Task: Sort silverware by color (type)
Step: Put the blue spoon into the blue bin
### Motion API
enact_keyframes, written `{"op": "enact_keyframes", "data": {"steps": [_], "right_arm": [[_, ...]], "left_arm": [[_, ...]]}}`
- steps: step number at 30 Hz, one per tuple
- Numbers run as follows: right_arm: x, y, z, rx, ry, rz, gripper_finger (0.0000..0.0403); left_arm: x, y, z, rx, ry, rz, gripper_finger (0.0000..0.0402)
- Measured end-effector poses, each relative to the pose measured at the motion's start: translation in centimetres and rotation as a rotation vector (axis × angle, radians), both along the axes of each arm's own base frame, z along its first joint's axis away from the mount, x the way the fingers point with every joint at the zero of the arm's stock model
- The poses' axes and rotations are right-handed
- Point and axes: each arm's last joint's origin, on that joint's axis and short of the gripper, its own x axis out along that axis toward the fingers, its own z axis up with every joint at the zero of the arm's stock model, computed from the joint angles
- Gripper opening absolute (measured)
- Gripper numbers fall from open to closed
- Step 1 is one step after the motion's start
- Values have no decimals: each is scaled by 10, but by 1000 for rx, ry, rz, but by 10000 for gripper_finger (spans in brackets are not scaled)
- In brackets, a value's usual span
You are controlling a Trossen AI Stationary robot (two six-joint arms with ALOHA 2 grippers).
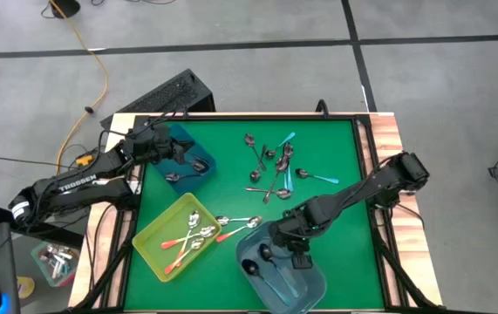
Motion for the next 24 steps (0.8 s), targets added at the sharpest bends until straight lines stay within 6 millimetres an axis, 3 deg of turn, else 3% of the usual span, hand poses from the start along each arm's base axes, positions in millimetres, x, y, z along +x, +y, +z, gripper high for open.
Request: {"op": "enact_keyframes", "data": {"steps": [4,12,24], "right_arm": [[-6,-7,-8,-31,147,-116,0],[-16,-1,-3,-25,225,-267,0],[-57,35,-4,-103,471,-291,0]], "left_arm": [[0,0,-1,0,8,-5,0],[0,0,-1,21,20,-8,0],[0,0,0,57,40,-17,0]]}}
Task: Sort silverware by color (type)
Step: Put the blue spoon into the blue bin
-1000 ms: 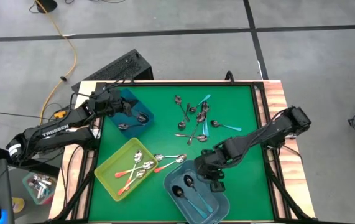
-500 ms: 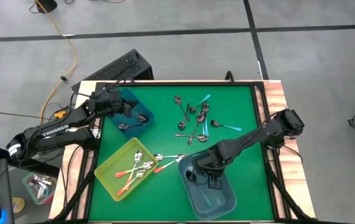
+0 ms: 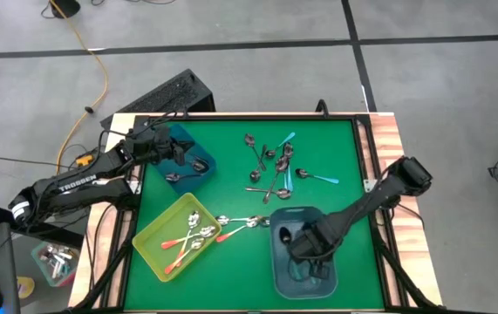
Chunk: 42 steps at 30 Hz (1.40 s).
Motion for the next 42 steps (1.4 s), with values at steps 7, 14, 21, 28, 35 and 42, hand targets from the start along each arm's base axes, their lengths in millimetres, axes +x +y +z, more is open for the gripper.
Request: {"op": "enact_keyframes", "data": {"steps": [7,14,21,28,35,42], "right_arm": [[-24,27,1,26,115,-8,0],[-59,58,3,37,249,-6,0],[-87,75,5,-33,394,-114,0],[-107,74,10,-172,558,-225,1],[-111,63,14,-278,533,-289,1],[-94,36,55,-292,155,-410,4]], "left_arm": [[0,0,0,0,0,0,0],[0,0,0,1,1,2,0],[0,0,0,5,3,12,0],[-1,1,0,20,13,57,0],[-2,3,0,37,19,102,0],[-1,3,3,51,-8,94,0]]}}
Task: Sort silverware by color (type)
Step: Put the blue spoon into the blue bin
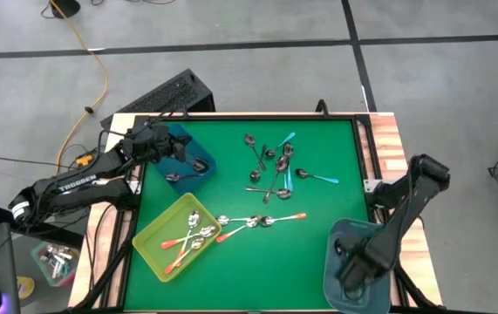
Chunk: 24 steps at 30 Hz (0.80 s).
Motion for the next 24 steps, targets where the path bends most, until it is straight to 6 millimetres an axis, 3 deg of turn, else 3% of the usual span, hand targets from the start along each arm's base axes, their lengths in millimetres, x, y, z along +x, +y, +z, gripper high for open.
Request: {"op": "enact_keyframes", "data": {"steps": [3,6,10,15,24], "right_arm": [[11,-23,34,-49,-279,-3,9],[24,-59,68,-148,-540,-38,14],[41,-110,90,-297,-671,-41,23],[75,-161,86,-323,-638,145,66],[112,-231,46,-275,-428,323,196]], "left_arm": [[0,0,0,12,5,-5,0],[0,0,0,22,11,-16,0],[1,-1,0,15,5,-55,0],[2,-2,0,-2,-6,-108,5],[4,-5,3,-12,-46,-209,69]]}}
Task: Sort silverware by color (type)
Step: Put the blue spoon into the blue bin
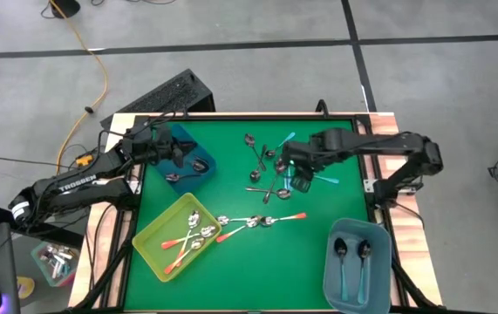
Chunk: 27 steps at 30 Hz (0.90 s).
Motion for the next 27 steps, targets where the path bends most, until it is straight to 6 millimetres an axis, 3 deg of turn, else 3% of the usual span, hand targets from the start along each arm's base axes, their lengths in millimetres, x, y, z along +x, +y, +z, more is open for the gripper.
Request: {"op": "enact_keyframes", "data": {"steps": [5,18,22,27], "right_arm": [[-6,-23,-28,-19,-9,2,239],[-32,-51,-131,14,-36,-63,240],[-43,-62,-148,15,-26,-103,240],[-49,-69,-160,64,-55,-36,240]], "left_arm": [[0,-1,0,-27,-15,-35,101],[0,-1,0,-33,-16,-25,110],[0,-1,0,-31,-14,-11,110],[0,-1,0,-31,-14,-11,110]]}}
